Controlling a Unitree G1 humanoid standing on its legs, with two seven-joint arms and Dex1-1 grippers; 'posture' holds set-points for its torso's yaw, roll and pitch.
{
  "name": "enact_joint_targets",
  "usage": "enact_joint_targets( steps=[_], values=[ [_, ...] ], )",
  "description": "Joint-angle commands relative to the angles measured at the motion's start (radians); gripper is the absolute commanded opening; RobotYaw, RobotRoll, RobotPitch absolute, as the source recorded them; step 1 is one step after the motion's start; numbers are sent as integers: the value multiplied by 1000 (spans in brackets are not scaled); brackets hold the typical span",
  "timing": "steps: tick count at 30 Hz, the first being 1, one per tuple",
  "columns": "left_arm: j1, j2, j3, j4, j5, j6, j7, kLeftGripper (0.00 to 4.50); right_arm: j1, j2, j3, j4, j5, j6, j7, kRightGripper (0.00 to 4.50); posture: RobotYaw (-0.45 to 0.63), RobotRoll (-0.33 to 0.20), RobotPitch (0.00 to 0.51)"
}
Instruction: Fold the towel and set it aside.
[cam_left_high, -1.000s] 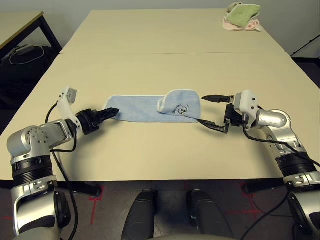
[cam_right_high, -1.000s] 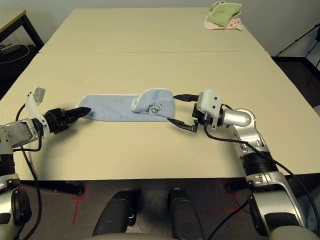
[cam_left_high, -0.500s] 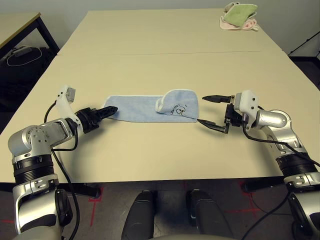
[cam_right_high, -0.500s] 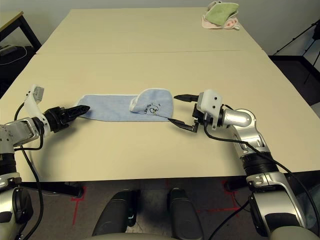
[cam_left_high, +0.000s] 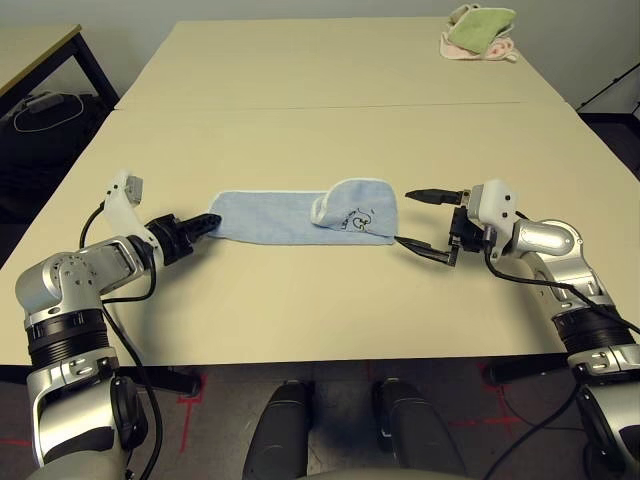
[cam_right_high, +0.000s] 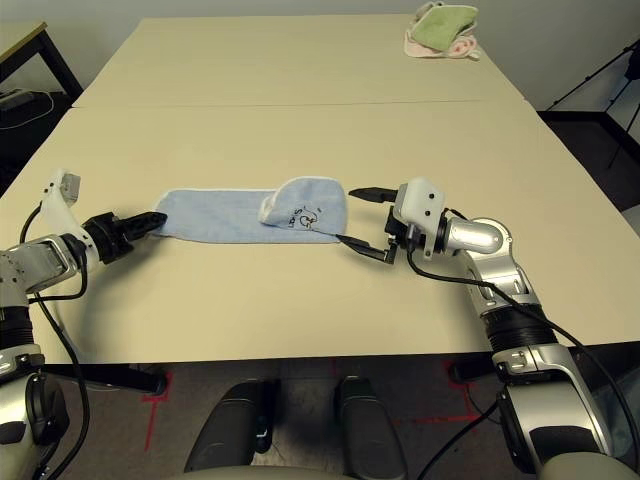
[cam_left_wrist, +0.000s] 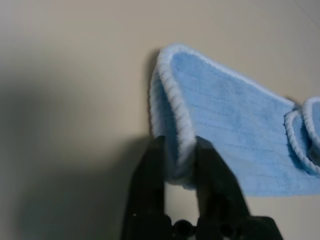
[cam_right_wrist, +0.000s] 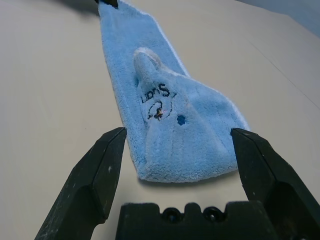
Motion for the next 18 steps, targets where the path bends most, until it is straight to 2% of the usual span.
enact_joint_targets(
  steps=[1, 10, 18],
  values=[
    [0, -7, -3, 13, 3, 1, 7, 23, 14, -10, 7, -13, -7, -2, -1, 4500, 88, 0, 101],
    [-11, -8, 2, -26, -27, 29, -4, 23, 26, -22, 1, -12, -4, 3, -2, 4500, 83, 0, 98],
    [-92, -13, -23, -97, -72, 71, -15, 23, 51, -98, 15, 32, -47, -59, 38, 4500, 85, 0, 94]
  ],
)
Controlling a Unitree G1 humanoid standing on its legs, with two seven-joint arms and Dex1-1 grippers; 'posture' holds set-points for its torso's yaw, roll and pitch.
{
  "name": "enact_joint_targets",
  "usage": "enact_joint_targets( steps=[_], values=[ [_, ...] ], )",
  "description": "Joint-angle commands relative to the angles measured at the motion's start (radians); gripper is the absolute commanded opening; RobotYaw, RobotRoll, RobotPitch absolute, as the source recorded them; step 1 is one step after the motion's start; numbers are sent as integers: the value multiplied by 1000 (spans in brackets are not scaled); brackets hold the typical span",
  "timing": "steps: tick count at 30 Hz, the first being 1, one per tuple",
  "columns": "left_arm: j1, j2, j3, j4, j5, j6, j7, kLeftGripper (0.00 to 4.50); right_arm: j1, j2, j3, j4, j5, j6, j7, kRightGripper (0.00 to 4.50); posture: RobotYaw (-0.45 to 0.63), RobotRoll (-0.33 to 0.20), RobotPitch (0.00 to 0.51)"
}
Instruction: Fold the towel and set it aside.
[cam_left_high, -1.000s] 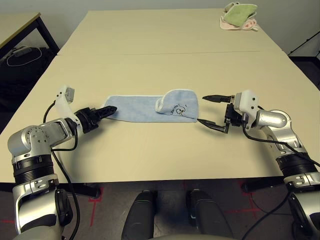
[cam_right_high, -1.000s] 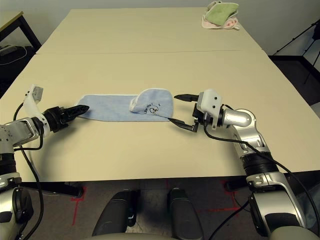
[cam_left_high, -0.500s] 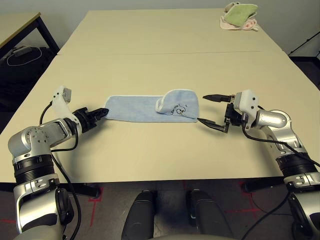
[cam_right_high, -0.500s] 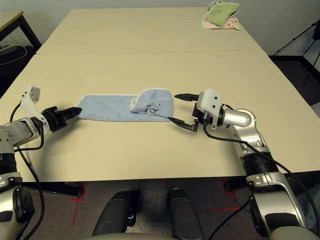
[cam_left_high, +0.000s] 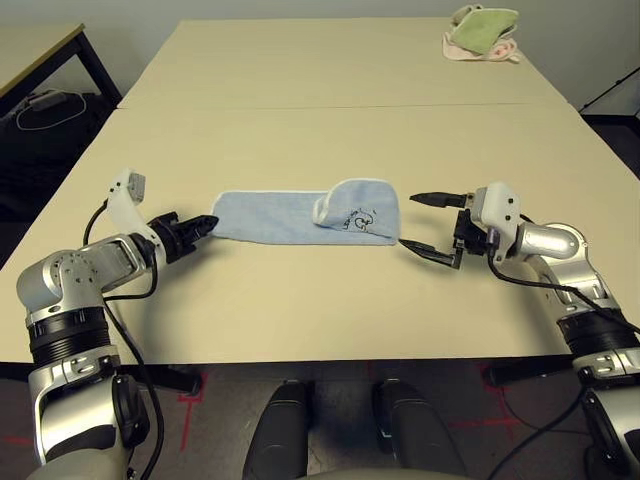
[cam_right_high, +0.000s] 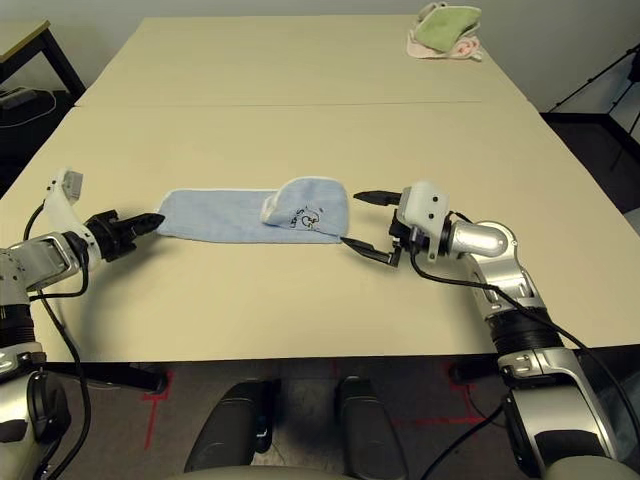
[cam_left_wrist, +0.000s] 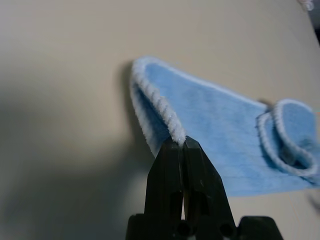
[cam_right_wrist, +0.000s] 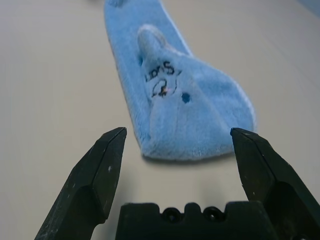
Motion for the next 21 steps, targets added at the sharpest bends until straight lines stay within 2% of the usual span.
enact_joint_targets(
  steps=[1, 7, 15, 21],
  values=[
    [-48, -8, -27, -39, -30, 27, -14, 23, 15, -31, 10, 30, -17, -32, 26, 4500, 84, 0, 94],
    [-106, -17, -68, -58, -42, 37, -29, 23, 13, -30, -14, 19, 31, 18, 39, 4500, 81, 0, 90],
    [-146, -19, -111, -88, -53, 54, -51, 23, 71, -7, -63, -125, 175, 300, 2, 4500, 77, 0, 89],
    [-177, 1, -154, -100, -51, 56, -95, 23, 91, -15, -63, -181, 183, 362, -9, 4500, 75, 0, 89]
  ],
)
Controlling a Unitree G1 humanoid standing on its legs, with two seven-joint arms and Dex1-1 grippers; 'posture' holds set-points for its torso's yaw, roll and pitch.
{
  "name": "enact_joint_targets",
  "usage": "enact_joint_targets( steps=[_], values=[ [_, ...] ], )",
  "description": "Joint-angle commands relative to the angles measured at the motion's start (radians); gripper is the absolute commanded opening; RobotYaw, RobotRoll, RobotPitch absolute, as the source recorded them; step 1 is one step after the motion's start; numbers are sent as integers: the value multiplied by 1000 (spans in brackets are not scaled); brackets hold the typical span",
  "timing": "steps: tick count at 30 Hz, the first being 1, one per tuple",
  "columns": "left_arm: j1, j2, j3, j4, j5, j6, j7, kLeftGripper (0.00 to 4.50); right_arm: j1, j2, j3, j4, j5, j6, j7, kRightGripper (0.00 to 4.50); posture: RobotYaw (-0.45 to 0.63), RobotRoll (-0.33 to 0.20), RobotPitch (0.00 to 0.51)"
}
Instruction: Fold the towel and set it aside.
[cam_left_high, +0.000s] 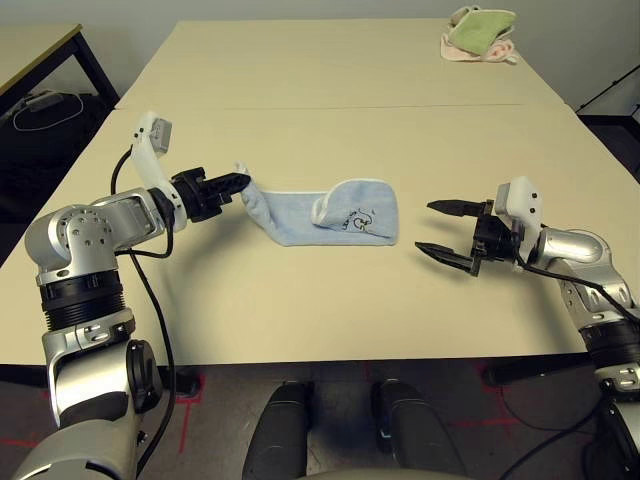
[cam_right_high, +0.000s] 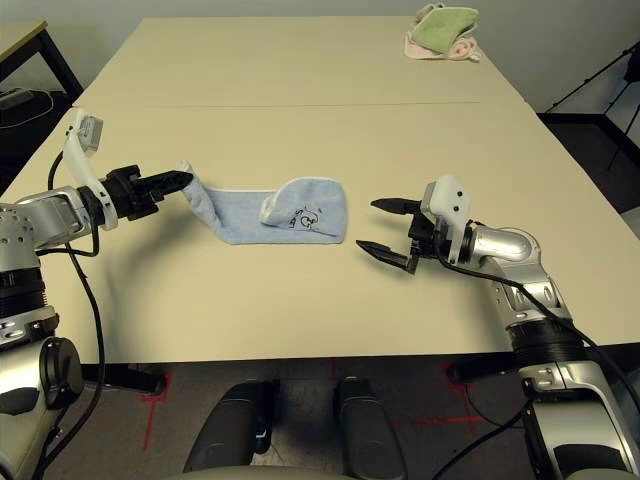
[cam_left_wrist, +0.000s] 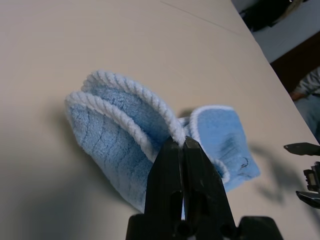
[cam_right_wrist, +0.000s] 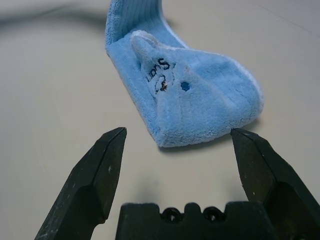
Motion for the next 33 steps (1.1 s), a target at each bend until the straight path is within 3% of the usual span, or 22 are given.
enact_joint_targets(
  steps=[1, 13, 33],
  values=[
    [-34, 26, -52, -27, -11, 13, -43, 23, 16, -14, -16, -31, 9, 32, -3, 4500, 76, 0, 89],
    [-149, 73, -203, -41, -11, 5, -189, 23, 15, -10, -13, -40, -5, 35, -18, 4500, 77, 0, 92],
    [-244, -117, -374, 96, 112, -158, -222, 23, 17, -22, -27, -23, -11, 13, -55, 4500, 69, 0, 93]
  ],
)
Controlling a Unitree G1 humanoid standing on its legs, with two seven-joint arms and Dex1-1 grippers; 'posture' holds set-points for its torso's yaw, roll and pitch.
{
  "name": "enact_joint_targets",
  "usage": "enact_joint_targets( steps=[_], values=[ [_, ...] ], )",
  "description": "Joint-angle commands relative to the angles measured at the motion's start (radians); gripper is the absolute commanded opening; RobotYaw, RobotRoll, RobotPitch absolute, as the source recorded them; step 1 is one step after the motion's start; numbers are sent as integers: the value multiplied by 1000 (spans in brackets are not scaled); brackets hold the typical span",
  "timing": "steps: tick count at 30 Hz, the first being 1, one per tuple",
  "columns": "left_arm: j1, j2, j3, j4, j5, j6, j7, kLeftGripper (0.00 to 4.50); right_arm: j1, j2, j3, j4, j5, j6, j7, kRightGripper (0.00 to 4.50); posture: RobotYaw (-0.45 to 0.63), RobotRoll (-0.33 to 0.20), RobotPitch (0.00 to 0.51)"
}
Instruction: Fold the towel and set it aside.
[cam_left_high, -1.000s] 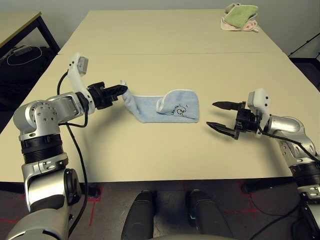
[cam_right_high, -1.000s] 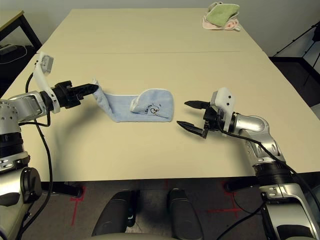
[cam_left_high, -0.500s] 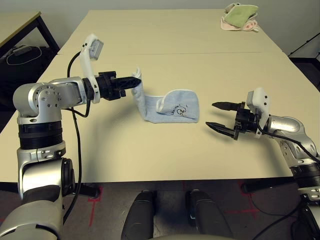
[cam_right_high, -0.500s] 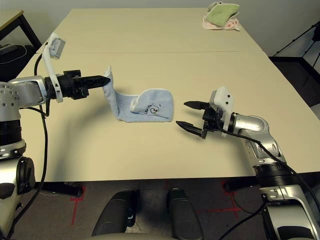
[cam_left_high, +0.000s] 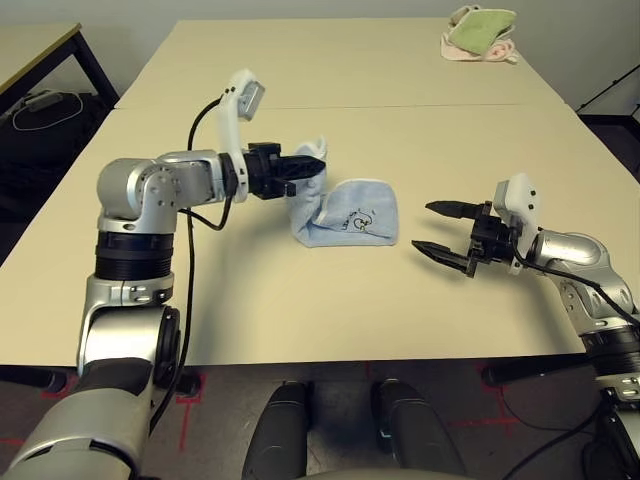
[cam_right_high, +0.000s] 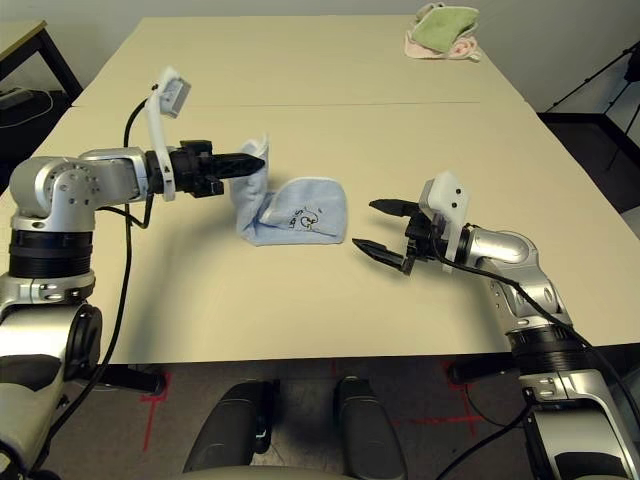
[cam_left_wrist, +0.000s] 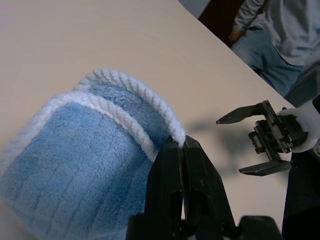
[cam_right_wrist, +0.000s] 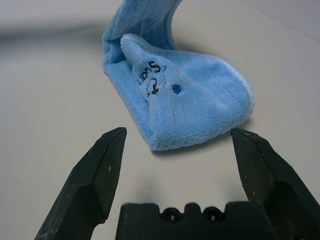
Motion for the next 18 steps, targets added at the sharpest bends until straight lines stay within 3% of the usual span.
enact_joint_targets(
  steps=[1, 10, 18],
  values=[
    [-29, -9, -35, 26, 29, -32, -38, 23, 14, -20, -28, 5, -8, -8, -5, 4500, 69, 0, 93],
    [-69, -20, -143, 81, 107, -107, -151, 23, 10, -27, -32, 13, -10, -14, -13, 4500, 68, 0, 90],
    [-75, -47, -199, 43, 105, -96, -246, 23, -1, -32, -26, 25, -25, -11, -21, 4500, 64, 0, 87]
  ],
)
